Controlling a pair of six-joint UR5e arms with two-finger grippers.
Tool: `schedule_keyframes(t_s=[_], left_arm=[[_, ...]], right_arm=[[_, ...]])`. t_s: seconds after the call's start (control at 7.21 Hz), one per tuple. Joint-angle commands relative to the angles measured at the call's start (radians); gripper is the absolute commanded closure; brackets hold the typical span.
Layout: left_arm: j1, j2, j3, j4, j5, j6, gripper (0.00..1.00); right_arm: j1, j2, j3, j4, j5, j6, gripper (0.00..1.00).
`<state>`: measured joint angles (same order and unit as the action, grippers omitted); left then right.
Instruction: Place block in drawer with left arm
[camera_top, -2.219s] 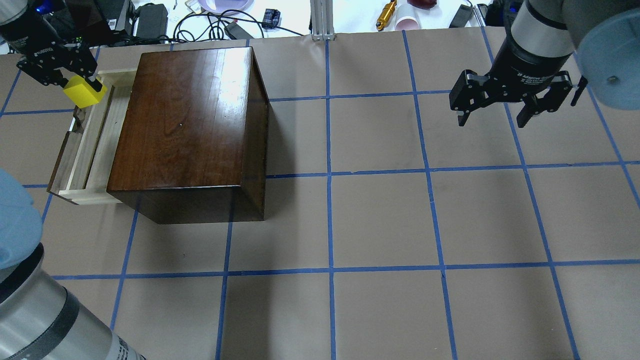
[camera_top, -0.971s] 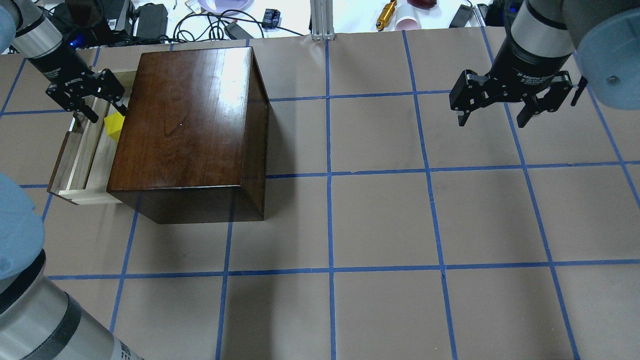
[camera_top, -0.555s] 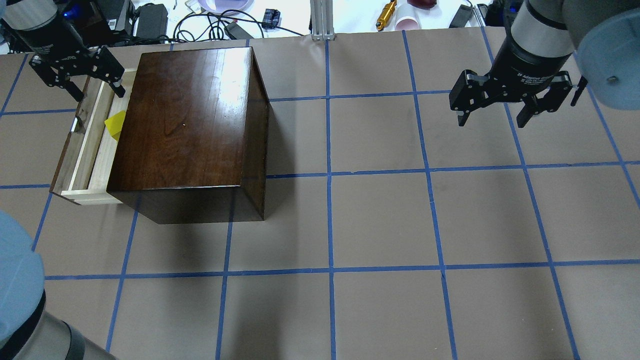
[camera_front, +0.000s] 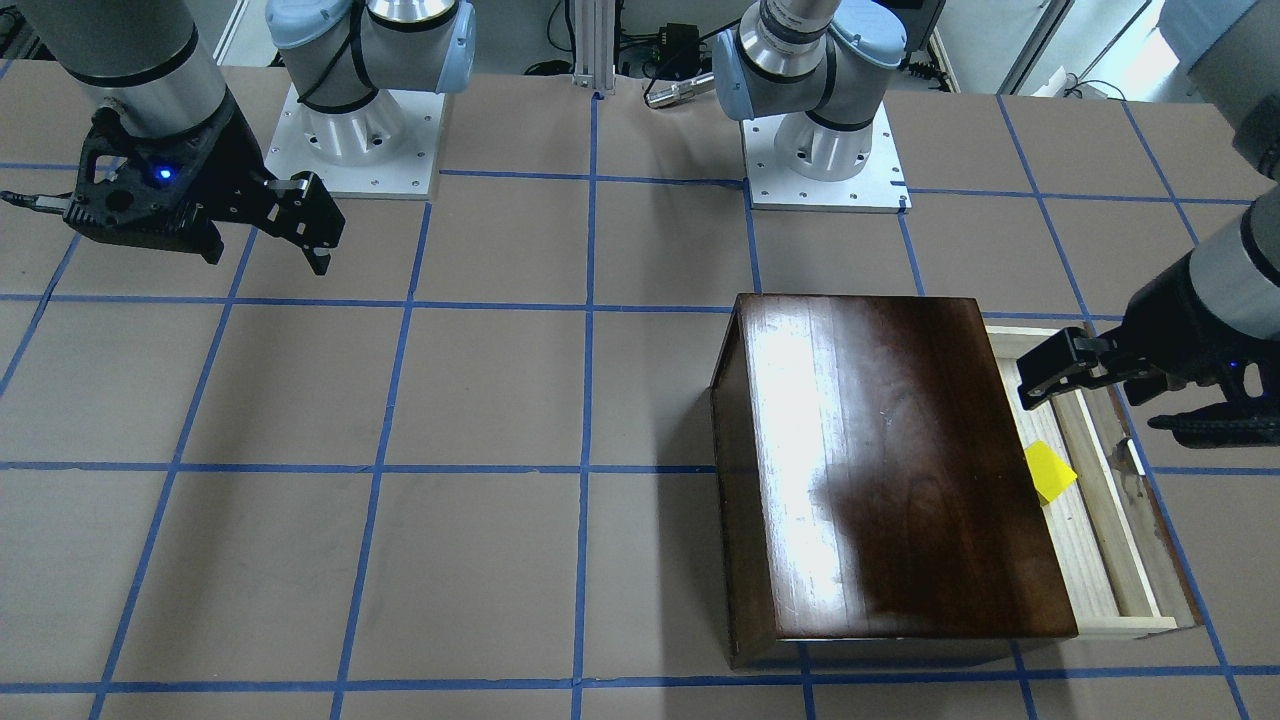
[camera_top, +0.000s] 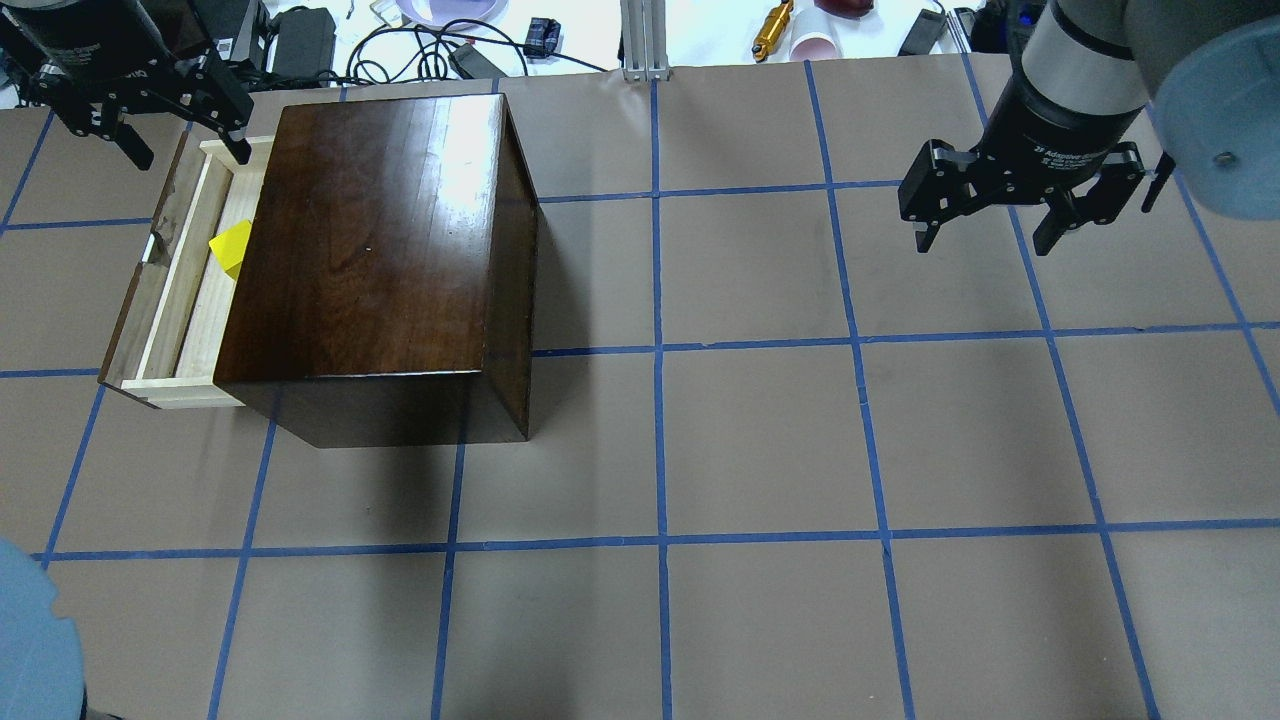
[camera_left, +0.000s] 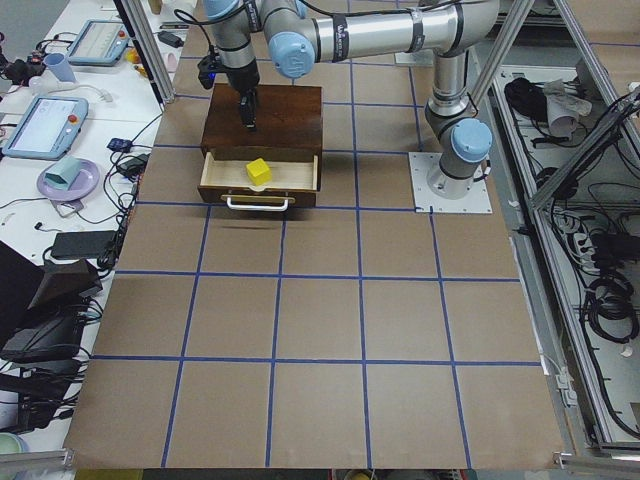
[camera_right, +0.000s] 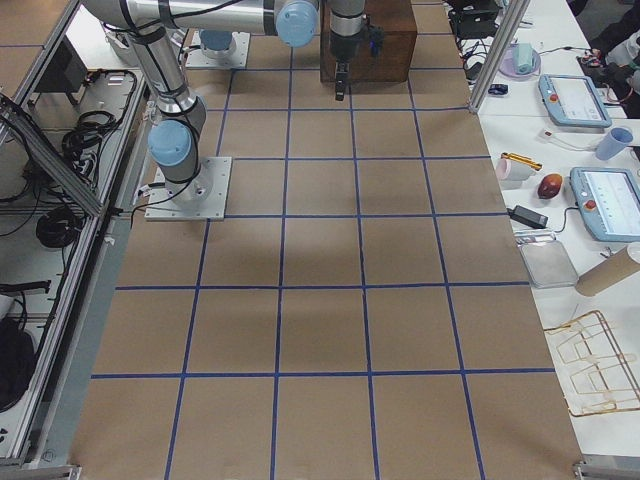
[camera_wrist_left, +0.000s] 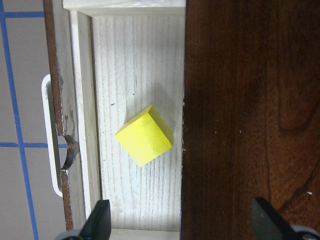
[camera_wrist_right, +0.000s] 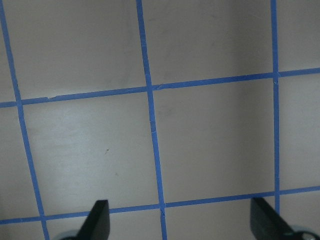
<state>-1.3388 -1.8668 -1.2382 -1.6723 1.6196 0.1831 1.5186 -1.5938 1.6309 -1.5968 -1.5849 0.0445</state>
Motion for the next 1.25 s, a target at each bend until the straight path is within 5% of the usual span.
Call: schedule_keyframes(t_s=[0.0, 0.42, 1.11], left_arm=[[-0.116, 0.023, -0.012, -0.004, -0.012, -0.193, 0.0], [-0.242, 0.037, -0.088, 0.015, -0.014, -0.197, 0.0], [-0.223, 0.121, -0.17, 0.02, -0.043, -0.128, 0.0]], right_arm=[[0.0, 0.0, 0.0, 0.0, 0.0, 0.0, 0.0], [0.0, 0.0, 0.0, 0.0, 0.0, 0.0, 0.0], [0.0, 0.0, 0.0, 0.0, -0.001, 0.0, 0.0]])
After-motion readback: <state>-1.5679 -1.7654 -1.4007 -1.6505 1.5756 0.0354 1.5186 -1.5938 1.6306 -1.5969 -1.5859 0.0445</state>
